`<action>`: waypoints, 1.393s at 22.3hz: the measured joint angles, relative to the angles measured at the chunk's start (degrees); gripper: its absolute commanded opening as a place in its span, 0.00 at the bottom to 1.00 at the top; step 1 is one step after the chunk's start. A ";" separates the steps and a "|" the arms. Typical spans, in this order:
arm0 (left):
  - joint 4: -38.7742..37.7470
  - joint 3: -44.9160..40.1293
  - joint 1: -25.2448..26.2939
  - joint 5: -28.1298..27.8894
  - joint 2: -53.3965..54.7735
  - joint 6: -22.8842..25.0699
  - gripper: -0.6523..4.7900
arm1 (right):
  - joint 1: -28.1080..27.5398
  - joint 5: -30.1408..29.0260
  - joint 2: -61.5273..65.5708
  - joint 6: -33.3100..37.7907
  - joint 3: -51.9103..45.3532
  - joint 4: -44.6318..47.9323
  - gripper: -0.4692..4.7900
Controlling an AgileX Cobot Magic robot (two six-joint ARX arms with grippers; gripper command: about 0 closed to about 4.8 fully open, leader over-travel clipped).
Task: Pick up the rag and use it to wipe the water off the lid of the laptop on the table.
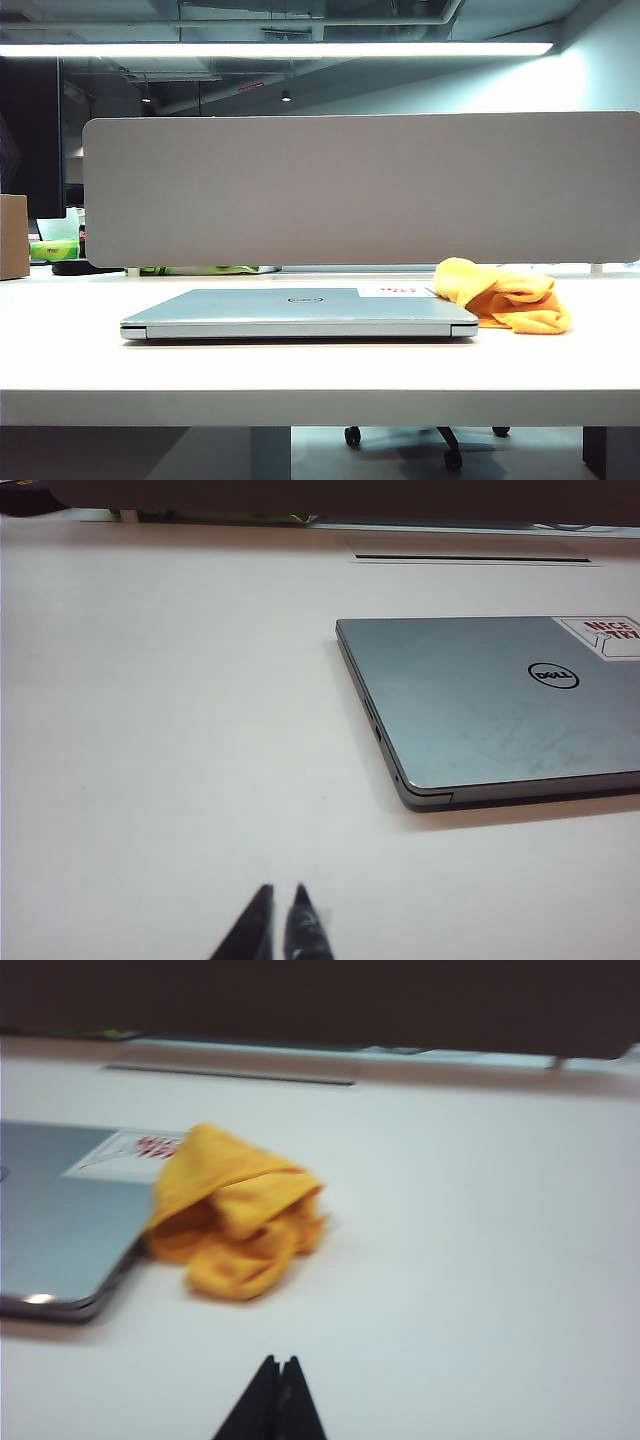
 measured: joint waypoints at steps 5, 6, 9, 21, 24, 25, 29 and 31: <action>-0.02 0.00 0.00 0.00 0.00 0.02 0.16 | -0.04 4.48 0.00 0.00 -0.02 1.07 0.08; -0.02 0.00 0.00 0.00 0.00 0.00 0.16 | -0.04 4.44 0.00 0.00 -0.02 1.01 0.08; -0.02 0.00 0.00 0.00 0.00 0.02 0.16 | -0.07 3.63 0.00 0.09 0.00 0.50 0.08; -0.02 0.00 0.00 0.00 0.00 0.00 0.16 | -0.07 3.34 0.00 0.09 0.00 0.31 0.08; -0.02 0.00 0.00 0.00 0.00 0.02 0.16 | -0.07 3.34 0.00 0.09 0.00 0.31 0.08; -0.02 0.00 0.00 0.00 0.00 0.00 0.16 | -0.07 3.37 0.00 0.09 0.00 0.31 0.08; 1.25 -0.28 1.86 -4.52 0.00 3.04 0.16 | -0.07 3.34 0.00 0.09 0.04 0.28 0.08; 2.47 -0.28 2.12 -6.10 0.00 3.06 0.16 | -0.07 3.32 0.00 0.09 0.04 0.31 0.08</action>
